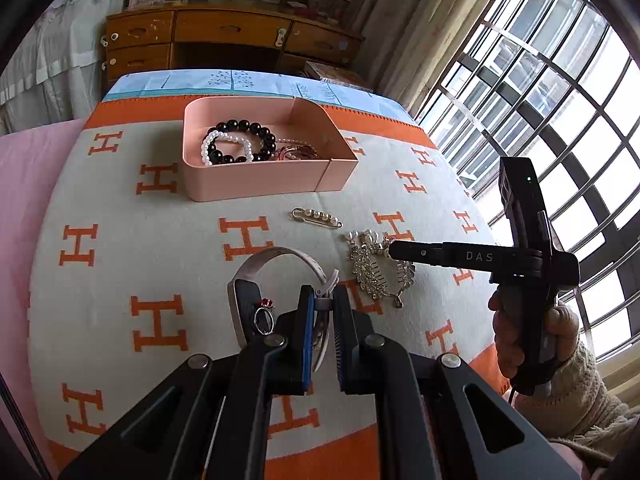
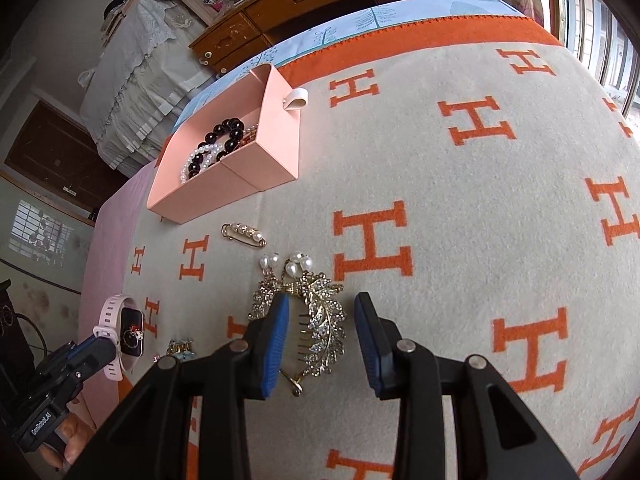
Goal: Organize jewelry
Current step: 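Carry the watch into the pink box with the left tool while the right tool grasps the gold leaf brooch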
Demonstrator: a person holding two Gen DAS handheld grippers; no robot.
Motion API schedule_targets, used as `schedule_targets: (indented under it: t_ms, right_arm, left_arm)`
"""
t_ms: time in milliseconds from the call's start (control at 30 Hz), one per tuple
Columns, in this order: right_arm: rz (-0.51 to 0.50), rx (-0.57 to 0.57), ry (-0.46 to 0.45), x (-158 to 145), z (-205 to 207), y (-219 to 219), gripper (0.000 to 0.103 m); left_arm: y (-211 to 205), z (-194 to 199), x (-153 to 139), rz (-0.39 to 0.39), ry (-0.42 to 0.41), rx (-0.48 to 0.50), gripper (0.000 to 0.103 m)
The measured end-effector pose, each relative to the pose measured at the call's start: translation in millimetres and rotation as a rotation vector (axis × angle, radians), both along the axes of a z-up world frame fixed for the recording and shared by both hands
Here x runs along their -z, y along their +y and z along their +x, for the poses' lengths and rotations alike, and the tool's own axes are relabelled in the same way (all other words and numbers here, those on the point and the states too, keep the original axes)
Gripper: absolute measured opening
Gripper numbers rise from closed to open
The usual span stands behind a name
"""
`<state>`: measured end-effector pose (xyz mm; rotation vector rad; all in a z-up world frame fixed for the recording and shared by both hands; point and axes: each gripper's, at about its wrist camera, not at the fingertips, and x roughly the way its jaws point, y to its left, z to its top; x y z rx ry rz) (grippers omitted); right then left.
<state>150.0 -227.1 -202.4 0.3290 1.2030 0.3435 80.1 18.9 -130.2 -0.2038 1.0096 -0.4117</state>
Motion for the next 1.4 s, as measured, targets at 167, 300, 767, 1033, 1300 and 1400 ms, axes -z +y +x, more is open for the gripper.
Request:
schedule_targets:
  t_ms: [167,300,767,1033,1300,1400]
  right_arm:
    - [0.112,0.002,0.041,5.4,5.0,-8.9,0.034]
    - [0.143,-0.004,0.042,6.8,3.8,-11.7,0.031]
    - [0.126,-0.106,-0.137,-50.5,-16.8,18.6,0.003]
    - [0.078,-0.115,-0.266,-103.8,-8.5,34.3,0.003]
    - [0.008,-0.049,-0.409,-149.3,34.1,50.1,0.003]
    - [-0.001,-0.021,-0.403,-144.6,58.1,56.2,0.003]
  left_arm:
    - [-1.8,1.7,2.6,0.002,0.012,0.004,0.007]
    - [-4.1,3.0,3.0,0.004,0.013,0.007,0.007]
    - [-9.4,10.1,-23.4,0.044,-0.048,0.005,0.007]
    - [-8.9,34.7,-66.5,0.098,-0.138,0.004,0.007]
    - [-2.1,98.1,-95.8,0.119,-0.158,-0.035,0.007]
    - [2.4,131.4,-85.9,0.113,-0.103,-0.060,0.007]
